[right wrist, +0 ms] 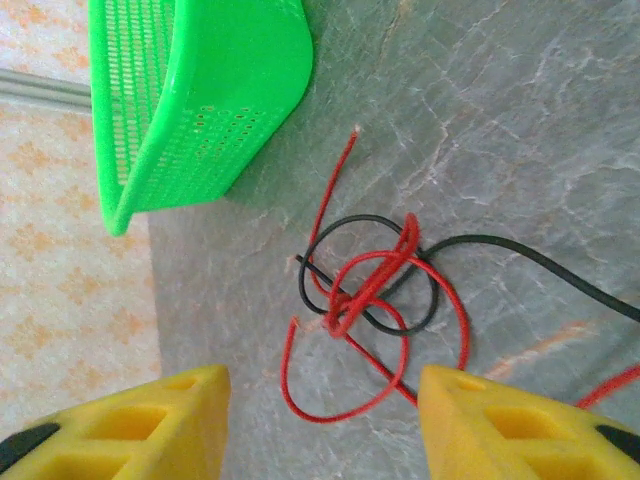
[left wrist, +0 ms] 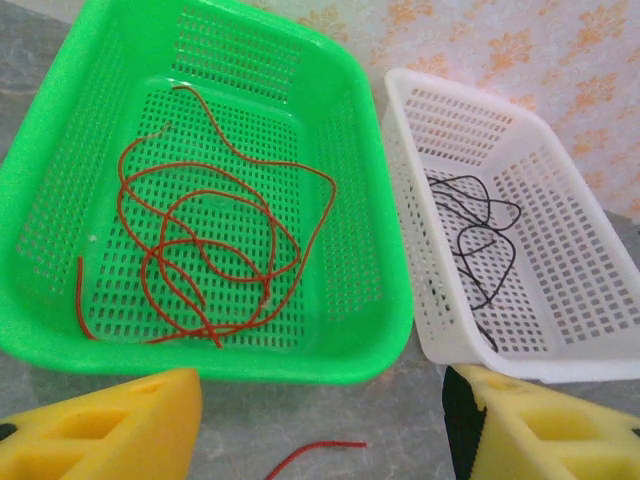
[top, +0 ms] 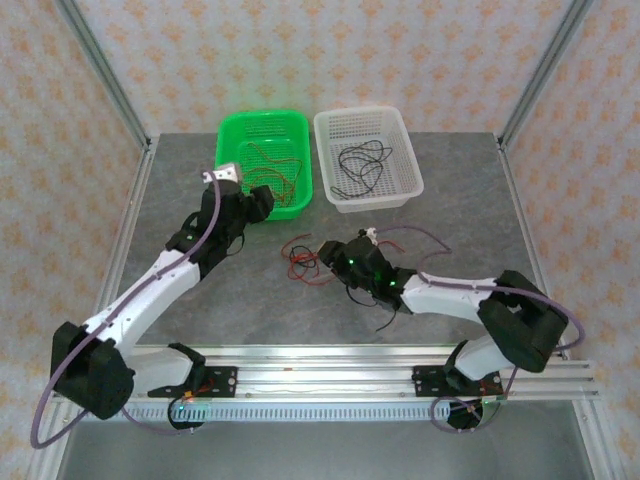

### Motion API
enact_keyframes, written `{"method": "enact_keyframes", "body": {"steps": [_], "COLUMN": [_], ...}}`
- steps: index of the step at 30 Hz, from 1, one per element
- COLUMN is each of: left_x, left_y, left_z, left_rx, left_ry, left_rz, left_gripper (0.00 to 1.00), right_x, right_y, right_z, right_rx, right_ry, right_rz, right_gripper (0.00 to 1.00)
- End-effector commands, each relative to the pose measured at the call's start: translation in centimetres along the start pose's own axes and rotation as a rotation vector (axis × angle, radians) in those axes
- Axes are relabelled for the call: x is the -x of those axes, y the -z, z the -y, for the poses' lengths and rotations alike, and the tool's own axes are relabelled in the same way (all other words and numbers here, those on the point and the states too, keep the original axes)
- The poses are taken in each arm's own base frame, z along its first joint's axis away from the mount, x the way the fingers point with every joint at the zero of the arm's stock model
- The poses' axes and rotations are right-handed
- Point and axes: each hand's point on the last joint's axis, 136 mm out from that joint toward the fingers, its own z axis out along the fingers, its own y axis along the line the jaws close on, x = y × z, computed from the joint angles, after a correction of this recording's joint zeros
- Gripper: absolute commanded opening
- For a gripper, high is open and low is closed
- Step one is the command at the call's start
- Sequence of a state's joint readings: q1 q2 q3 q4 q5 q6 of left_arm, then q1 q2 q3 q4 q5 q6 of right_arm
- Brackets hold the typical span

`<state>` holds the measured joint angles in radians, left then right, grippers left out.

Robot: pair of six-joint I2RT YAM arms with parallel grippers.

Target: Untangle the cables

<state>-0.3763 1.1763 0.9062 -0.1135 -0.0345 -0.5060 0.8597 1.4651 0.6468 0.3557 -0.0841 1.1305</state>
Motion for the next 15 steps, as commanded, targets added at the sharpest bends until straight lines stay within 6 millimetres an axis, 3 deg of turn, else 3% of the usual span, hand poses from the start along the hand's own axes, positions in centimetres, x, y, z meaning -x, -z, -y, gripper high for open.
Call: {"method": "enact_keyframes", "body": {"steps": [1,10,15], "left_x": [-0.3,-1.2,-1.5], "left_y": [0.7,1.6,2.2], "left_z": [-0.6,-0.9,-0.7], "left_rx": [0.003,-0.004,-0.015], "left_ry": [0.035,0.043,0.047], "left_rz": [0.028,0.017,0.011], "left_gripper": [0.66,0.66,0.66], "right_x": [0.2,-0.4,-0.2], "right_y": [-0.9,-3.7,-5.3], "right_z": [-2.5,-2.0,-1.6], "right_rx": [0.081,0.052,0.010], "right_ry": [-0.113,-0.160,-0.133], "right_rz": [0.009,-0.011,0.012], "right_gripper": [0.52,0.48,0.39]}}
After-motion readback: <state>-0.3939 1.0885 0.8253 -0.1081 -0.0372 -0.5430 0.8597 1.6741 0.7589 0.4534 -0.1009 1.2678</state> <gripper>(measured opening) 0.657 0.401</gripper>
